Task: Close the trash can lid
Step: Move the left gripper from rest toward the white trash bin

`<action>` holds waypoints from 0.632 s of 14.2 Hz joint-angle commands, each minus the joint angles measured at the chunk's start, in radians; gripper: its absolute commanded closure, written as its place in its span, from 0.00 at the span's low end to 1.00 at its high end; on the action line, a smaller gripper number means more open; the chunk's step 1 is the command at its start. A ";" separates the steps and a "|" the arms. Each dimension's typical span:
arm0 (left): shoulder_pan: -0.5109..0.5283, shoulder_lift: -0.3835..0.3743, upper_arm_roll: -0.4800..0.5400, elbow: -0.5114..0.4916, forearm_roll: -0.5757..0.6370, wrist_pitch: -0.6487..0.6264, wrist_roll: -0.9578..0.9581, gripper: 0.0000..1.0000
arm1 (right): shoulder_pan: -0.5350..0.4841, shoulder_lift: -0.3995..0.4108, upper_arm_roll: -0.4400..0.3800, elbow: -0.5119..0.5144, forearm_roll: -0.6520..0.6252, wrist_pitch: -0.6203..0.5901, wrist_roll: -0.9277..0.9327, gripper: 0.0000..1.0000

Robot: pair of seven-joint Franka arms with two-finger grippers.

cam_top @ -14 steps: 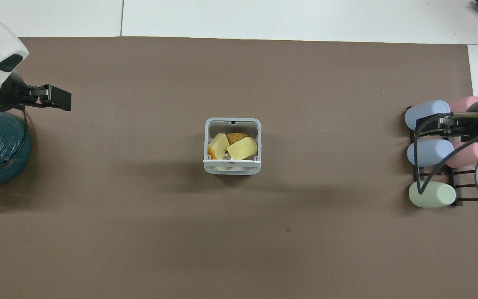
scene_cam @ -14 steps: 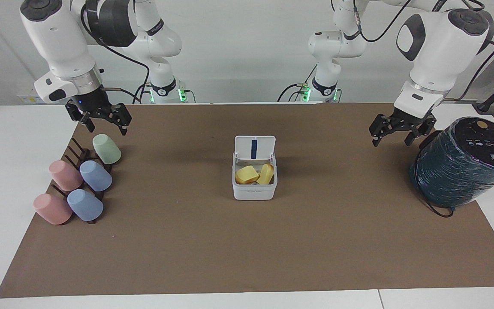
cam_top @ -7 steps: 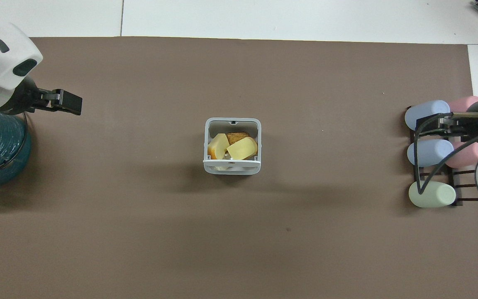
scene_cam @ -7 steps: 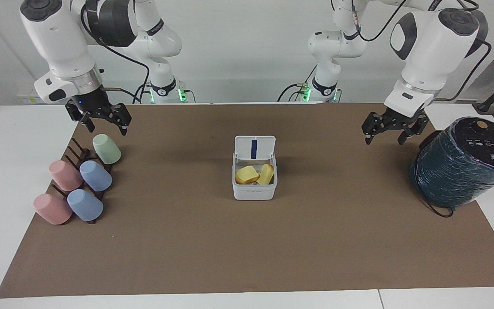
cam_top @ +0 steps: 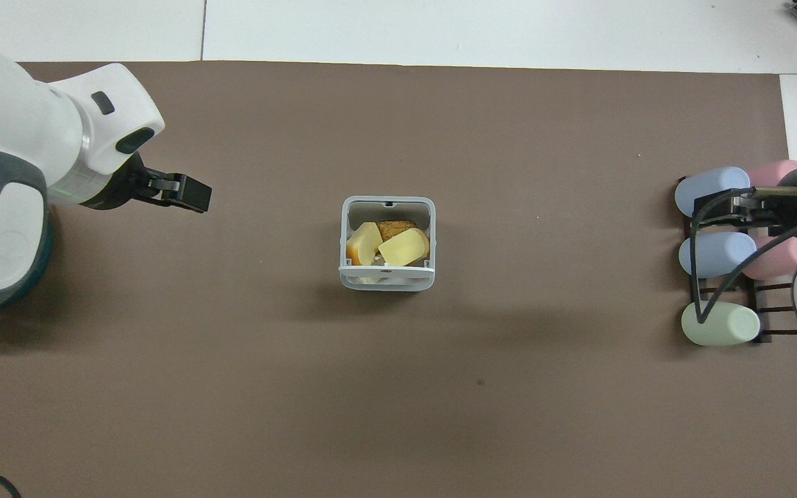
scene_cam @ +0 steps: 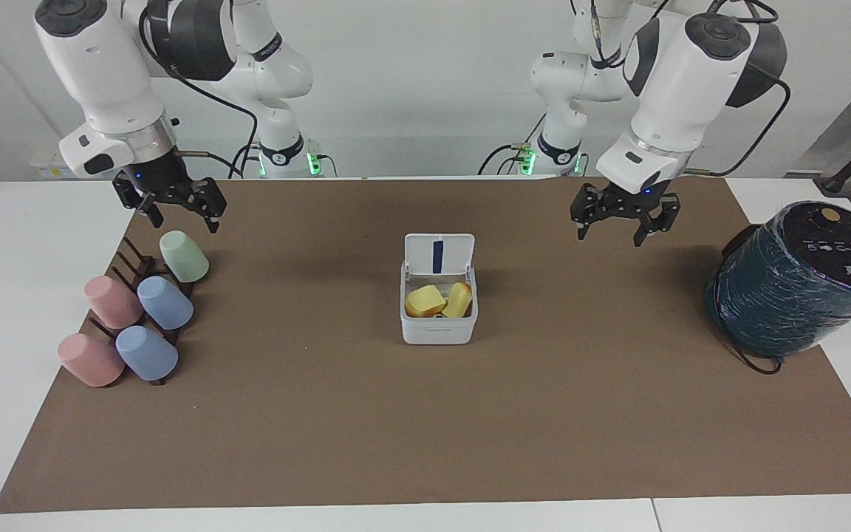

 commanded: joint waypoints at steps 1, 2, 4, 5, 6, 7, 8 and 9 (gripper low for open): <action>-0.056 -0.061 0.013 -0.085 -0.058 0.001 -0.031 0.00 | -0.007 0.000 0.007 0.006 0.001 -0.008 -0.015 0.00; -0.089 -0.074 0.013 -0.108 -0.073 0.007 -0.076 0.08 | -0.007 0.000 0.005 0.006 0.001 -0.008 -0.015 0.00; -0.153 -0.092 0.013 -0.139 -0.101 0.008 -0.188 0.27 | -0.007 0.000 0.007 0.006 0.001 -0.008 -0.015 0.00; -0.188 -0.094 0.013 -0.141 -0.112 0.007 -0.243 0.34 | -0.007 0.000 0.007 0.006 0.001 -0.008 -0.015 0.00; -0.224 -0.095 0.013 -0.141 -0.115 0.008 -0.290 0.39 | -0.007 0.000 0.007 0.006 0.001 -0.008 -0.015 0.00; -0.253 -0.100 0.013 -0.148 -0.117 0.008 -0.344 0.47 | -0.007 0.000 0.005 0.006 0.001 -0.008 -0.015 0.00; -0.279 -0.109 0.013 -0.164 -0.117 0.013 -0.387 0.54 | -0.007 0.000 0.007 0.006 0.001 -0.008 -0.015 0.00; -0.302 -0.120 0.013 -0.190 -0.117 0.027 -0.418 0.61 | -0.007 0.000 0.005 0.006 0.001 -0.008 -0.015 0.00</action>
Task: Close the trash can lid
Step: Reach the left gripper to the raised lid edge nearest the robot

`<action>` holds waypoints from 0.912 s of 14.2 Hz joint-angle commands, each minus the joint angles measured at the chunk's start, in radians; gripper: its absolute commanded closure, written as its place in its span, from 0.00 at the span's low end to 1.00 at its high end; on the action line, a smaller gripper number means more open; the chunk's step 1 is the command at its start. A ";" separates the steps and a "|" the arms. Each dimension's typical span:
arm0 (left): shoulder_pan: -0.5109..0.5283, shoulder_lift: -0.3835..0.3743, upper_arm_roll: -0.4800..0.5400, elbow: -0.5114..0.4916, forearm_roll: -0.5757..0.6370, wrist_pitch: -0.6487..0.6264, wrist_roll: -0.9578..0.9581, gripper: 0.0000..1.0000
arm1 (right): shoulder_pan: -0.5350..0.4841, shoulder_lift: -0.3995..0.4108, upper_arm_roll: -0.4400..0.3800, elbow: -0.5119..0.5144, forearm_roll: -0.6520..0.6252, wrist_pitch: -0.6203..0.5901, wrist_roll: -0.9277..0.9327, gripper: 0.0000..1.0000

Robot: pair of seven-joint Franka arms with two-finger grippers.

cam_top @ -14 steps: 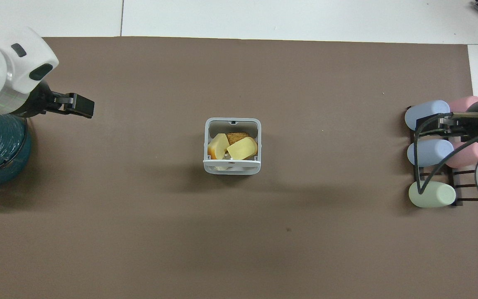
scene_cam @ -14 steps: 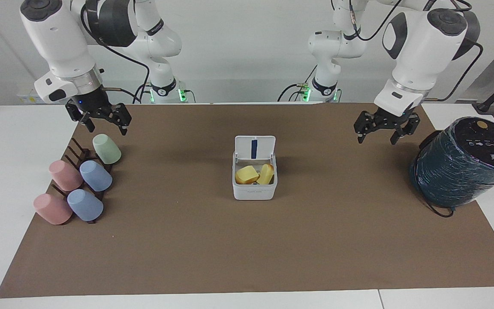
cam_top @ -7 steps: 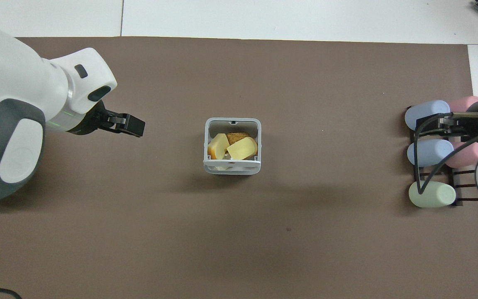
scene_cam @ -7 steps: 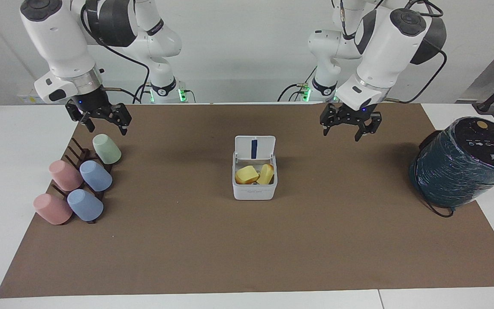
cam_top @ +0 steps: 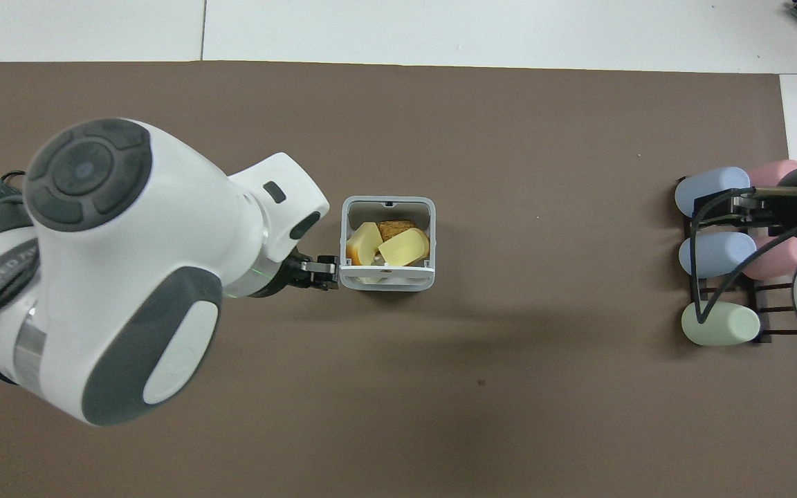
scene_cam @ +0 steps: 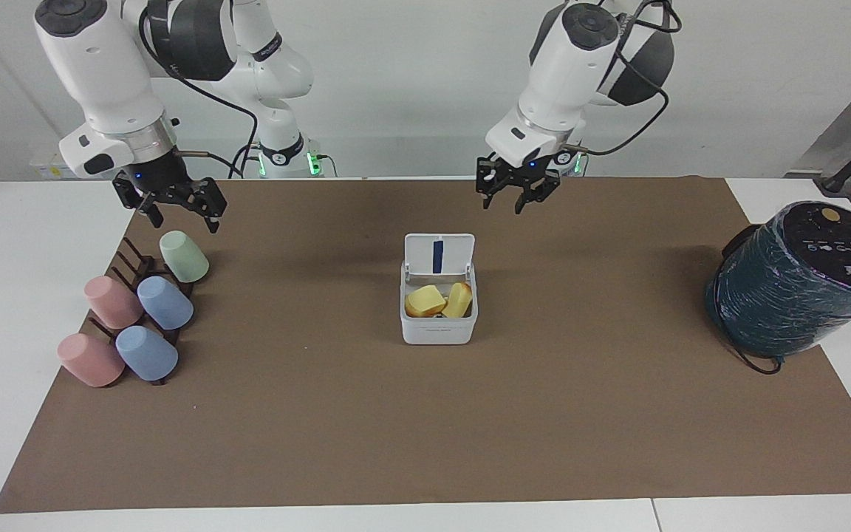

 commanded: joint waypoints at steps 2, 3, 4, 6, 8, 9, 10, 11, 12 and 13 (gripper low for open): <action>-0.094 -0.094 0.019 -0.168 -0.020 0.108 -0.110 0.72 | -0.007 0.000 0.007 0.006 0.001 -0.008 -0.015 0.00; -0.122 -0.118 0.019 -0.234 -0.020 0.188 -0.139 0.78 | -0.007 0.000 0.005 0.006 0.001 -0.008 -0.015 0.00; -0.143 -0.135 0.019 -0.282 -0.020 0.264 -0.169 0.83 | -0.007 0.000 0.005 0.006 0.001 -0.008 -0.015 0.00; -0.177 -0.128 0.019 -0.307 -0.020 0.340 -0.220 0.87 | -0.007 0.000 0.005 0.006 0.001 -0.008 -0.015 0.00; -0.202 -0.103 0.019 -0.311 -0.029 0.420 -0.246 0.89 | -0.007 0.000 0.005 0.006 0.001 -0.008 -0.015 0.00; -0.202 -0.094 0.019 -0.313 -0.034 0.457 -0.255 0.90 | -0.007 0.000 0.007 0.006 0.001 -0.008 -0.015 0.00; -0.202 -0.079 0.019 -0.313 -0.034 0.493 -0.256 0.90 | -0.007 0.000 0.007 0.006 0.001 -0.008 -0.015 0.00; -0.200 -0.060 0.019 -0.311 -0.035 0.539 -0.254 0.90 | -0.007 0.000 0.007 0.006 0.001 -0.008 -0.015 0.00; -0.200 -0.037 0.019 -0.311 -0.035 0.596 -0.256 0.90 | -0.007 0.000 0.005 0.006 0.001 -0.008 -0.015 0.00; -0.196 -0.014 0.019 -0.311 -0.034 0.642 -0.254 0.91 | -0.007 0.000 0.005 0.006 0.001 -0.008 -0.015 0.00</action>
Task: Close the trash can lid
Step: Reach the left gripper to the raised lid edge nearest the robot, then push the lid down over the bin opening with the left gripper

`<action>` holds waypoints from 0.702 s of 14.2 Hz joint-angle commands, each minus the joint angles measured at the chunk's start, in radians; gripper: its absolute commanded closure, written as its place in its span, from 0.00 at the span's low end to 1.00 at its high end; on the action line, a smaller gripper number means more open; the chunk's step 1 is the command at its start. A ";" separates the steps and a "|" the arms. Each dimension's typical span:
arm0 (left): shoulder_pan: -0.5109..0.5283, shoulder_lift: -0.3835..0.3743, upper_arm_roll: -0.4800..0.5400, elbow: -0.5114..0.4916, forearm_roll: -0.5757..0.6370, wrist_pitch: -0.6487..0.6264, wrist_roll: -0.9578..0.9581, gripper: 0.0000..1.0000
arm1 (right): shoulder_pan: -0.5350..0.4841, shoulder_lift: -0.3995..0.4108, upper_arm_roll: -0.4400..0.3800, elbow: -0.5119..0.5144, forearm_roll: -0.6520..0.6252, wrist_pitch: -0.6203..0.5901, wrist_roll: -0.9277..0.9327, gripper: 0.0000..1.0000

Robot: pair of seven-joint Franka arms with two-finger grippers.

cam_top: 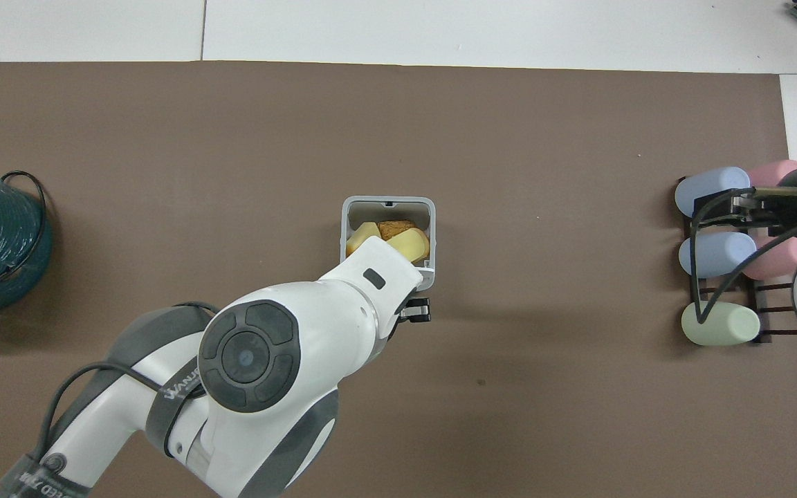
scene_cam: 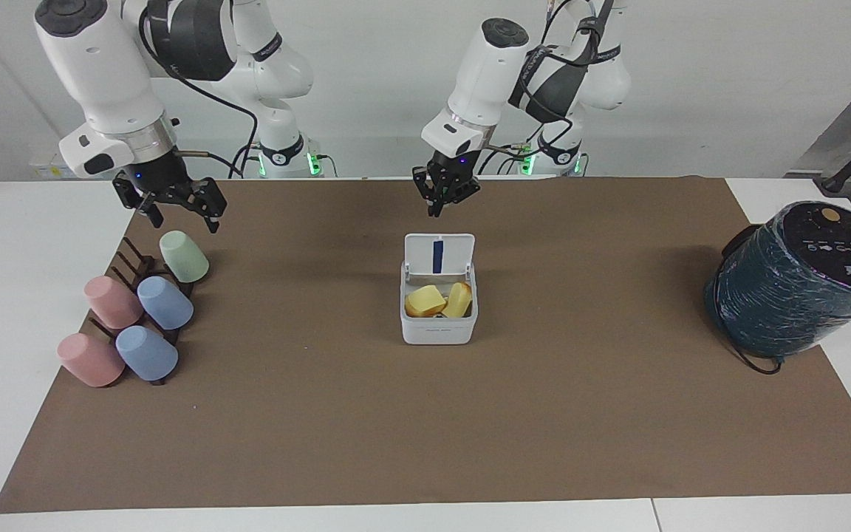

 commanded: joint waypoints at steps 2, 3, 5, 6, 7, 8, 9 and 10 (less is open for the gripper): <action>-0.002 0.069 0.013 -0.007 -0.020 0.150 -0.003 0.92 | -0.007 0.000 0.007 0.006 0.001 -0.008 -0.015 0.00; 0.001 0.084 0.013 -0.004 -0.021 0.185 -0.002 0.92 | -0.007 0.000 0.005 0.006 0.001 -0.008 -0.015 0.00; 0.015 0.098 0.015 -0.003 -0.021 0.250 0.001 0.94 | -0.007 0.000 0.005 0.006 0.001 -0.008 -0.015 0.00; 0.036 0.111 0.015 0.008 -0.024 0.265 0.004 0.96 | -0.007 0.000 0.005 0.006 0.001 -0.008 -0.015 0.00; 0.047 0.126 0.013 0.028 -0.024 0.271 0.004 0.96 | -0.007 0.000 0.007 0.006 0.001 -0.008 -0.015 0.00; 0.050 0.141 0.015 0.043 -0.024 0.273 0.004 0.97 | -0.007 0.000 0.007 0.006 0.001 -0.008 -0.015 0.00; 0.052 0.150 0.015 0.046 -0.024 0.287 0.006 0.97 | -0.007 0.000 0.005 0.006 0.001 -0.008 -0.015 0.00; 0.055 0.161 0.015 0.045 -0.024 0.313 0.007 0.98 | -0.007 0.000 0.007 0.004 0.001 -0.008 -0.015 0.00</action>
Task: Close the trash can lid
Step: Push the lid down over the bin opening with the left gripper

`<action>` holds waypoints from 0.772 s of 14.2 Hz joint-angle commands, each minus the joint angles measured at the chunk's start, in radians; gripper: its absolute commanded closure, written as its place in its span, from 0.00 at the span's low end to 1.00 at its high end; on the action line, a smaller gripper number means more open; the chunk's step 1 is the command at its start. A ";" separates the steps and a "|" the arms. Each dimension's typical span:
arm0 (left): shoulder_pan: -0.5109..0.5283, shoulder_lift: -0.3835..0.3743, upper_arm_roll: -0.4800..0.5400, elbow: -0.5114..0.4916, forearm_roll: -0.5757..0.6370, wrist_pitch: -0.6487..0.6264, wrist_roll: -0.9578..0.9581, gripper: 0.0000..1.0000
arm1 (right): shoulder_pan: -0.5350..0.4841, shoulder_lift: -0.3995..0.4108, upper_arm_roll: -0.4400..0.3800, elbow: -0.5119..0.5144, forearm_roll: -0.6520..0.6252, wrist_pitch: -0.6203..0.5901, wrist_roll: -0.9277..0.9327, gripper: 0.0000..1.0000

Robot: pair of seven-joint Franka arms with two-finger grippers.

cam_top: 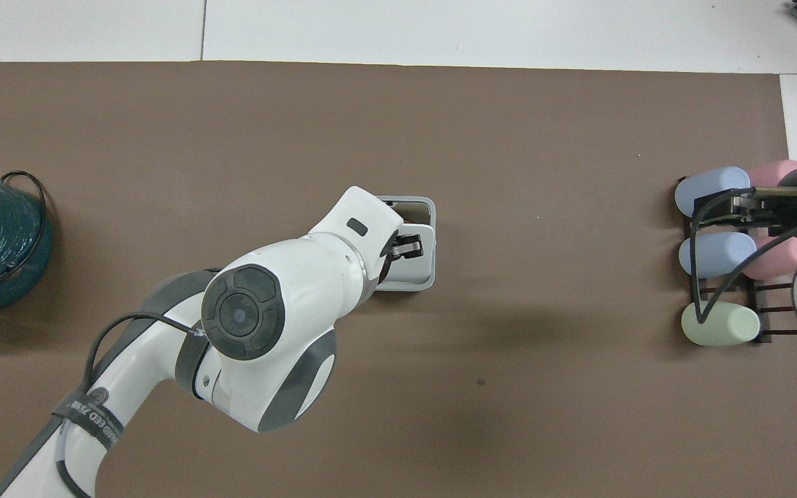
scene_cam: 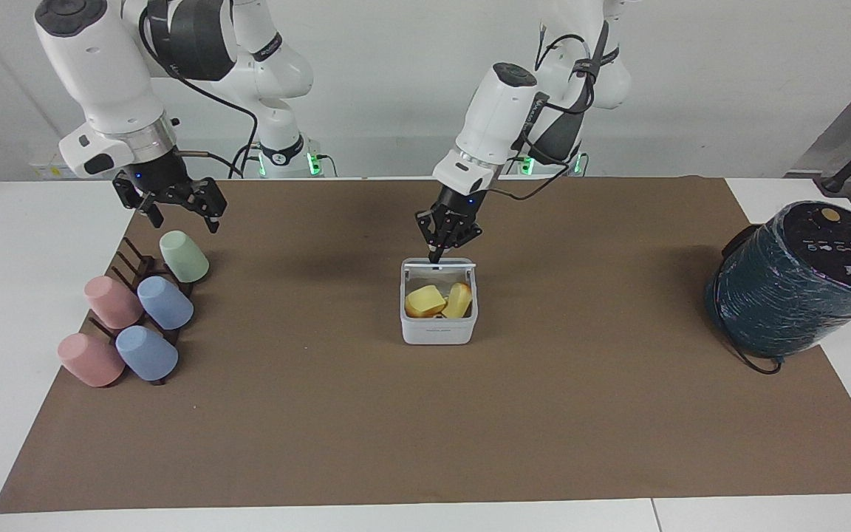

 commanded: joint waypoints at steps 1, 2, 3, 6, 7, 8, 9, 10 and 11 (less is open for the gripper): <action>0.009 0.049 -0.002 0.023 -0.022 0.062 0.008 0.99 | -0.007 0.000 0.005 0.004 0.001 -0.008 -0.015 0.00; 0.011 0.059 -0.002 0.023 -0.022 0.071 0.010 1.00 | -0.007 0.000 0.007 0.006 0.001 -0.008 -0.015 0.00; 0.011 0.064 -0.002 0.023 -0.022 0.076 0.010 1.00 | -0.007 0.000 0.005 0.006 0.001 -0.008 -0.015 0.00; 0.011 0.101 -0.002 0.029 -0.021 0.097 0.018 1.00 | -0.007 0.000 0.007 0.006 0.001 -0.008 -0.015 0.00; 0.011 0.130 -0.002 0.039 -0.022 0.136 0.016 1.00 | -0.007 0.000 0.005 0.006 0.001 -0.008 -0.015 0.00; 0.011 0.151 -0.002 0.049 -0.022 0.157 0.016 1.00 | -0.007 0.000 0.005 0.006 0.001 -0.008 -0.015 0.00; 0.012 0.162 -0.002 0.055 -0.021 0.162 0.016 1.00 | -0.007 0.000 0.005 0.006 0.001 -0.008 -0.015 0.00; 0.020 0.165 -0.002 0.062 -0.021 0.164 0.018 1.00 | -0.007 0.000 0.005 0.004 0.001 -0.008 -0.015 0.00; 0.043 0.171 -0.002 0.066 -0.019 0.162 0.018 1.00 | -0.007 0.000 0.007 0.006 0.001 -0.008 -0.015 0.00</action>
